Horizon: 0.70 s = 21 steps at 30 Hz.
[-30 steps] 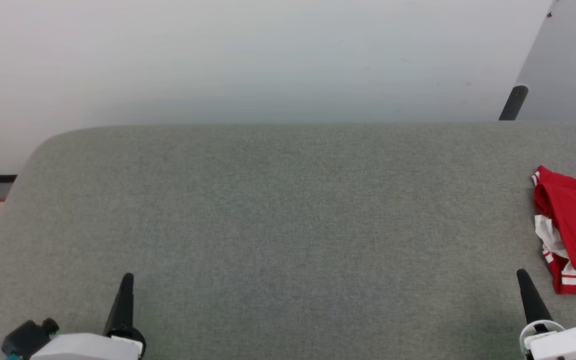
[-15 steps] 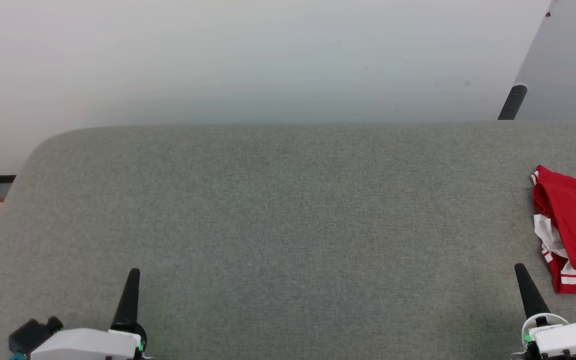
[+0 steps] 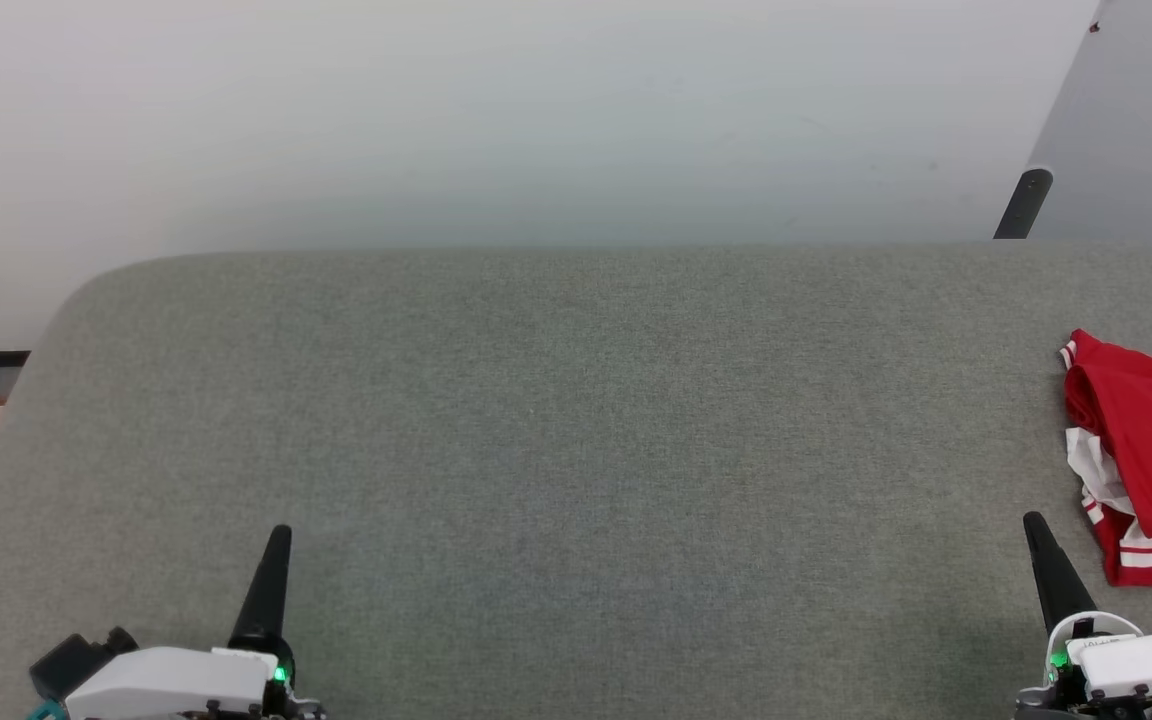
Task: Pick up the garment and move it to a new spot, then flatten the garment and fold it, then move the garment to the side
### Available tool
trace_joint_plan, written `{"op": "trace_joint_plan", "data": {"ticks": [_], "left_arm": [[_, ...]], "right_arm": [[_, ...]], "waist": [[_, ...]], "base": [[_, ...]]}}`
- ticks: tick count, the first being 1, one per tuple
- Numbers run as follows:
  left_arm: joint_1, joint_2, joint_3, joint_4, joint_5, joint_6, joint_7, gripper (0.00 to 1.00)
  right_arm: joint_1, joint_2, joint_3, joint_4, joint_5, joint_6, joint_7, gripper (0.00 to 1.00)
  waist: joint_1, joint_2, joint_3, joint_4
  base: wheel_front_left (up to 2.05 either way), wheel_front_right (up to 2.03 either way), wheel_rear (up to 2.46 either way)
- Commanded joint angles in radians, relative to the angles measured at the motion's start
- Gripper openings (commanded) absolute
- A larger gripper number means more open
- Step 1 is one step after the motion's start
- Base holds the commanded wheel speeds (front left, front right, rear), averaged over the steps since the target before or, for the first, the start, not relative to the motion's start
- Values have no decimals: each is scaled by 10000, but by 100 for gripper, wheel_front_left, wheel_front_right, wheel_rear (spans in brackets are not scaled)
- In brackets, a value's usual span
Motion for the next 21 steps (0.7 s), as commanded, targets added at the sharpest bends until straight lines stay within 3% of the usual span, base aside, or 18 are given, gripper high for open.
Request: {"op": "trace_joint_plan", "data": {"ticks": [1, 21], "left_arm": [[-185, -5, 47, -40, -221, 0, 42, 0], [-407, -233, 103, 75, -1632, 0, 456, 0]], "right_arm": [[-179, 27, -60, -27, 211, -2, 69, 0], [-378, 216, -161, 58, 1611, -2, 386, 0]], "waist": [[0, -1, 1, -2], [0, -1, 11, -33]], "base": [[0, 0, 0], [0, 0, 0]]}}
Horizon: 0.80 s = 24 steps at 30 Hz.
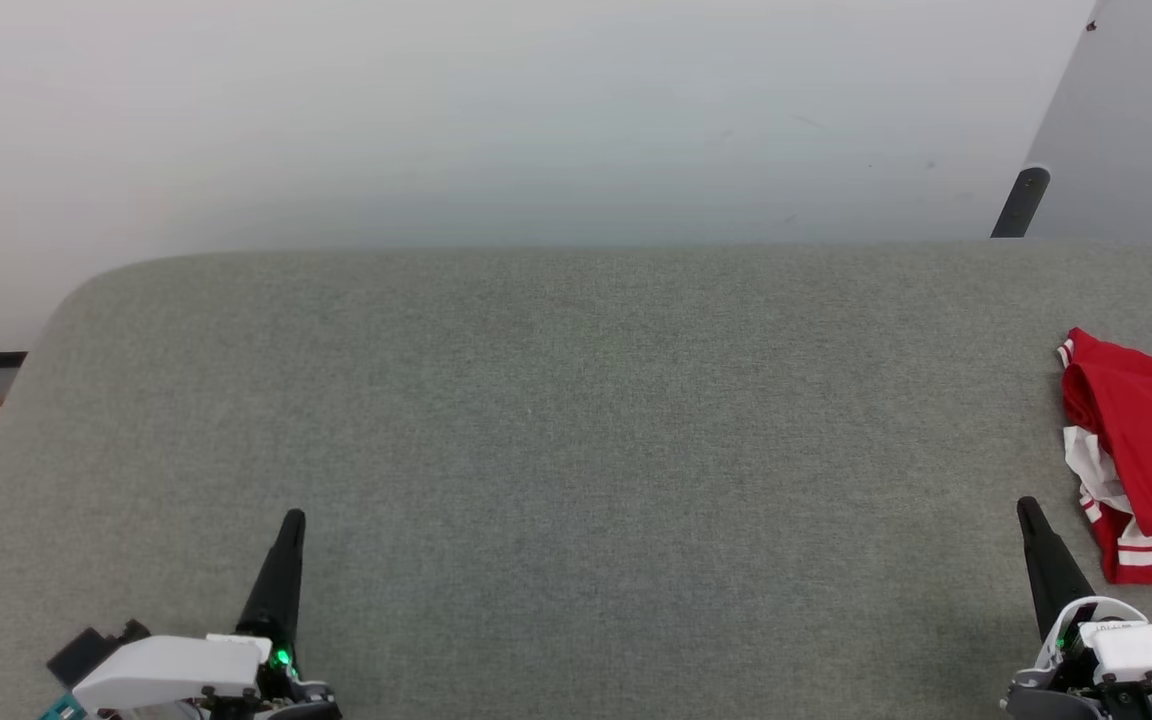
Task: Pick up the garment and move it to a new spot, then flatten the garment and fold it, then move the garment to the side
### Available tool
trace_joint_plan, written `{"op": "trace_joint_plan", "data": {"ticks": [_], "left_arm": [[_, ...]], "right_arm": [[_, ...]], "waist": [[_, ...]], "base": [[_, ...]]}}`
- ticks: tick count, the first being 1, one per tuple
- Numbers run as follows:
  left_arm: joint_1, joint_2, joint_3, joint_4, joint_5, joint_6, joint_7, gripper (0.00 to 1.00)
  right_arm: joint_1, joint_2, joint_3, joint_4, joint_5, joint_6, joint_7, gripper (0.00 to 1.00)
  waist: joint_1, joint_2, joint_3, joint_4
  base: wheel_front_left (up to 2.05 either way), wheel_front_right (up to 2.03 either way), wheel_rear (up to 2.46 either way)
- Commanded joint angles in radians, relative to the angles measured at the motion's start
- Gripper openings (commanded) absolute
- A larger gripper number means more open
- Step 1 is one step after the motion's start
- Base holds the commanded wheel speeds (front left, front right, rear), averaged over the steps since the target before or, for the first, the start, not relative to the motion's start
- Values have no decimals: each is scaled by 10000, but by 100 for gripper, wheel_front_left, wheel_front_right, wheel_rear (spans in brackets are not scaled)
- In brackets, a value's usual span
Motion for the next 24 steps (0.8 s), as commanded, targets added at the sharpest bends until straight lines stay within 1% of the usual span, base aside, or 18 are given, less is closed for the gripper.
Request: {"op": "trace_joint_plan", "data": {"ticks": [1, 16, 24], "left_arm": [[-158, -28, 43, 1, -203, 0, 60, 0], [-285, -176, 75, 77, -1131, 0, 325, 0], [-299, -182, 75, 79, -1175, 0, 347, 0]], "right_arm": [[-144, 26, -42, -6, 207, -2, 65, 0], [-298, 162, -106, 48, 1121, -2, 272, 0], [-254, 169, -104, 53, 1183, -2, 278, 0]], "waist": [[0, -1, 1, -2], [0, -1, 8, -25], [0, -1, 9, -28]], "base": [[0, 0, 0], [0, 0, 0], [0, 0, 0]]}}
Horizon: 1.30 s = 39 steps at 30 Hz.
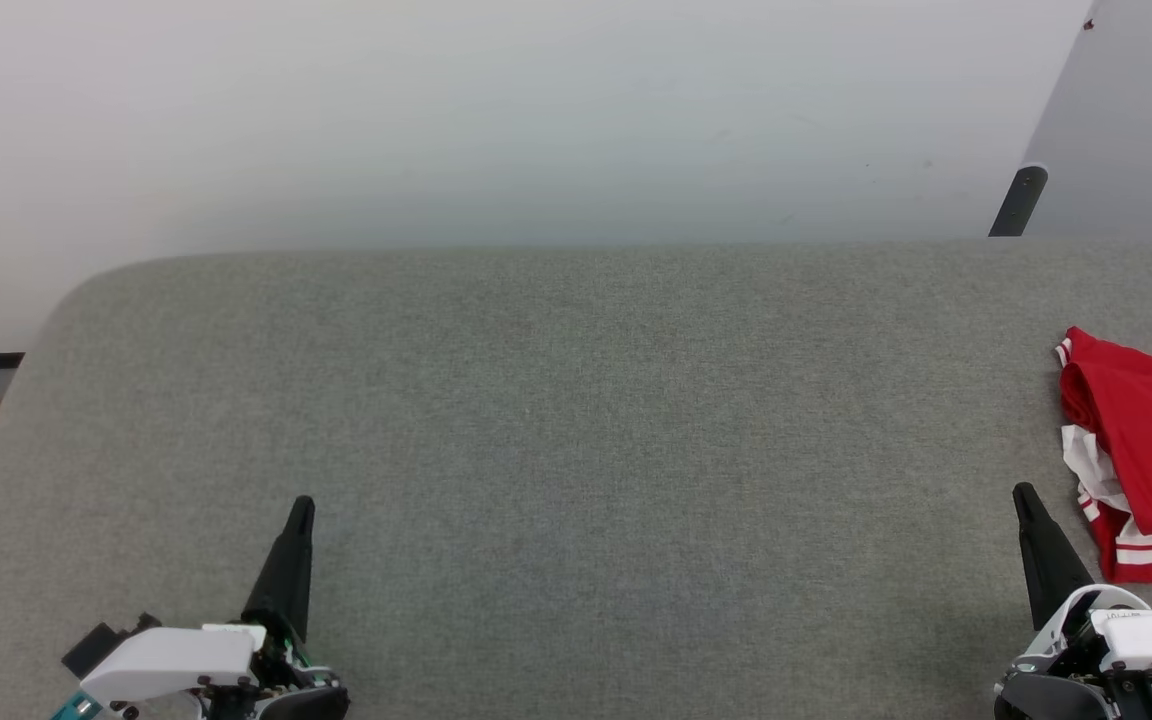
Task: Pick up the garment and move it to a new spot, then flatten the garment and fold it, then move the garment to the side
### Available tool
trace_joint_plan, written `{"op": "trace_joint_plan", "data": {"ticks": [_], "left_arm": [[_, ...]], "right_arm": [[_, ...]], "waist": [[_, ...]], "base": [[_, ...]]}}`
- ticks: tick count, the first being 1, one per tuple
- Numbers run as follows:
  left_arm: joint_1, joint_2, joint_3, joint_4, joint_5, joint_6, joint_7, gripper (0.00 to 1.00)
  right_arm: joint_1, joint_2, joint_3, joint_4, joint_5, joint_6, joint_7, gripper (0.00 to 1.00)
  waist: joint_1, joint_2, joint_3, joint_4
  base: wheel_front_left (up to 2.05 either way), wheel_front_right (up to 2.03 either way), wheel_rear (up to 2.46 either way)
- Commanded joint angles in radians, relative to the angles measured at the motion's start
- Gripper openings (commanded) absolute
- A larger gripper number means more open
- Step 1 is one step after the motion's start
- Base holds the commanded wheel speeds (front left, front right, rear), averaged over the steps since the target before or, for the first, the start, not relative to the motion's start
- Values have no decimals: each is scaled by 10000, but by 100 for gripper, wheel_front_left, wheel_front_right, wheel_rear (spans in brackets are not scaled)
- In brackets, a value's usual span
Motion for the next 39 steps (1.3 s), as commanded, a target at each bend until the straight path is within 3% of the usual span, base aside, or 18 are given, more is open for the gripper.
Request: {"op": "trace_joint_plan", "data": {"ticks": [1, 39], "left_arm": [[-87, -5, 21, 10, -23, 0, 27, 0], [-85, -4, 13, 8, -31, 0, 19, 0]], "right_arm": [[-30, 25, -7, -2, 35, 0, 16, 0], [-30, 24, -2, -3, 40, 0, 12, 0]], "waist": [[0, -1, 0, 0], [0, -1, 0, 0]], "base": [[0, 0, 0], [0, 0, 0]]}}
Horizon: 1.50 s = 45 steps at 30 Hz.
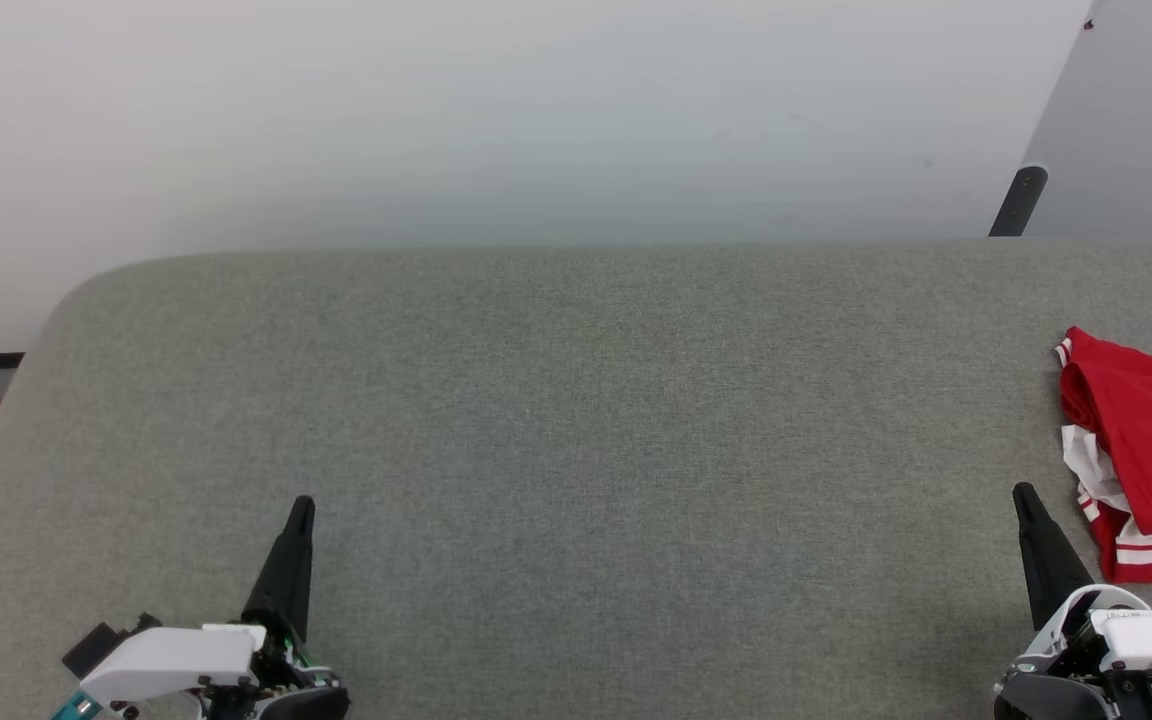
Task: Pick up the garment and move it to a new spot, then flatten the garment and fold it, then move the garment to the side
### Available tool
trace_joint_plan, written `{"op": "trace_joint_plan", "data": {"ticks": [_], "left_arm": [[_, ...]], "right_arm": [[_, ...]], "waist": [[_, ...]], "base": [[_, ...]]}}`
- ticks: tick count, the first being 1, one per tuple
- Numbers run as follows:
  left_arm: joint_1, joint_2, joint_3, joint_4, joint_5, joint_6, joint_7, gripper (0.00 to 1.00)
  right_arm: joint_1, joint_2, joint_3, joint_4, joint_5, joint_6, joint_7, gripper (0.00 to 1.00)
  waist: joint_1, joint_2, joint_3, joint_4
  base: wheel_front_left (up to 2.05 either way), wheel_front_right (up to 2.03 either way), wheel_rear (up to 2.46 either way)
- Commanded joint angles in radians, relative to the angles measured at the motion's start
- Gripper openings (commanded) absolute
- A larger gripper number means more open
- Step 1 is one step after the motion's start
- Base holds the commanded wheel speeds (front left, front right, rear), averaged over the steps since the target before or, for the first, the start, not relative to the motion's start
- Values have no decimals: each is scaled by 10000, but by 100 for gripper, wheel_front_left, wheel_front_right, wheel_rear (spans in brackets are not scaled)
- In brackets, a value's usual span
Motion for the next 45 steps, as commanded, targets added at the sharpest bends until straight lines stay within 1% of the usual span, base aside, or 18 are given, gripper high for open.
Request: {"op": "trace_joint_plan", "data": {"ticks": [1, 45], "left_arm": [[-83, -2, 19, 6, -31, 0, 19, 0], [-83, -1, 15, 6, -35, 0, 15, 0]], "right_arm": [[-30, 20, -2, -3, 40, 0, 14, 0], [-29, 20, 2, -3, 43, 0, 11, 0]], "waist": [[0, 0, 0, 0], [0, 0, 0, 0]], "base": [[0, 0, 0], [0, 0, 0]]}}
